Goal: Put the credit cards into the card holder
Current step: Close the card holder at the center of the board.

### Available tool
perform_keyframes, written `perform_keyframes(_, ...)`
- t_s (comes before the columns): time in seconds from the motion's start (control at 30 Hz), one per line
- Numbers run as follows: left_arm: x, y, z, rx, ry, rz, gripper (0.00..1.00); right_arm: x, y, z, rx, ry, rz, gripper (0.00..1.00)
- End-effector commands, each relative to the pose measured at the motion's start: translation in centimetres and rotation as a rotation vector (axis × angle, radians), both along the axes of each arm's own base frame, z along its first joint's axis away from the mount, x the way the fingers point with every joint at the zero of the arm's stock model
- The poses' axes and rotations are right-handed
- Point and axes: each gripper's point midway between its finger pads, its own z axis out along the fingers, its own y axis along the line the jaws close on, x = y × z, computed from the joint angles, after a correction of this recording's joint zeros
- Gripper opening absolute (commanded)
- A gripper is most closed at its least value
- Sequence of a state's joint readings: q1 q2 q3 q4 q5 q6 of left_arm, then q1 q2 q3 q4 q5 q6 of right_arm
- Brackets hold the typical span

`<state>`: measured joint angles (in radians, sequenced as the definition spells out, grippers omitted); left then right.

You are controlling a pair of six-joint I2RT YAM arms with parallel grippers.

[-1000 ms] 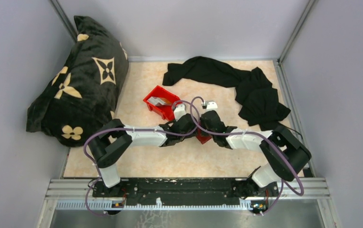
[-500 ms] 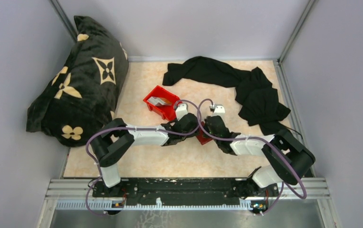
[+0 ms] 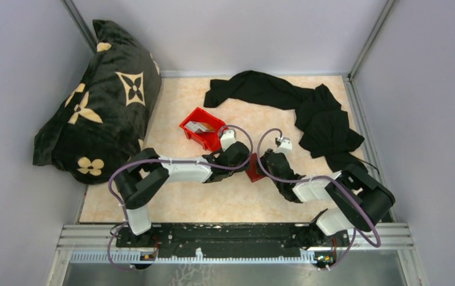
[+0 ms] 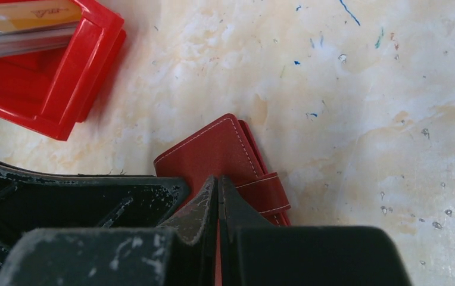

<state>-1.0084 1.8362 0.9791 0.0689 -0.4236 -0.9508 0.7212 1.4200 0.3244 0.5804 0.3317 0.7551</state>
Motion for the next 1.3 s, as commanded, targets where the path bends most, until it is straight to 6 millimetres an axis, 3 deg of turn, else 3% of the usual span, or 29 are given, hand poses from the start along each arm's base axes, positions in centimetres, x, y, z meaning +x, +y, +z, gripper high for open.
perform_keyframes(0.0, -4.3, 3.8, -6.7, 0.203, 0.188, -0.042, 0.55, -4.5, -2.9, -6.5, -0.092, 0.207, -0.002, 0.0)
perform_keyframes(0.23, -4.7, 3.4, -7.6, 0.198, 0.211, -0.051, 0.5, -5.9, -2.8, -8.9, -0.103, 0.251, 0.0, 0.0)
perform_keyframes(0.37, -4.7, 3.1, -7.5, 0.187, 0.21, -0.055, 0.49, -7.2, -3.6, -11.0, -0.124, 0.304, -0.016, 0.0)
perform_keyframes(0.57, -4.7, 3.1, -7.6, 0.189, 0.207, -0.055, 0.46, -8.7, -5.2, -12.4, -0.133, 0.337, -0.074, 0.0)
perform_keyframes(0.8, -5.1, 3.3, -8.6, 0.191, 0.233, -0.051, 0.36, -10.1, -4.7, -14.5, -0.216, 0.371, -0.072, 0.0)
perform_keyframes(1.03, -5.5, 3.5, -8.9, 0.189, 0.242, -0.054, 0.28, -10.8, -4.5, -15.9, -0.287, 0.398, -0.086, 0.0)
perform_keyframes(1.27, -6.1, 3.6, -9.3, 0.148, 0.247, -0.062, 0.23, -10.7, -4.8, -15.6, -0.345, 0.388, -0.114, 0.0)
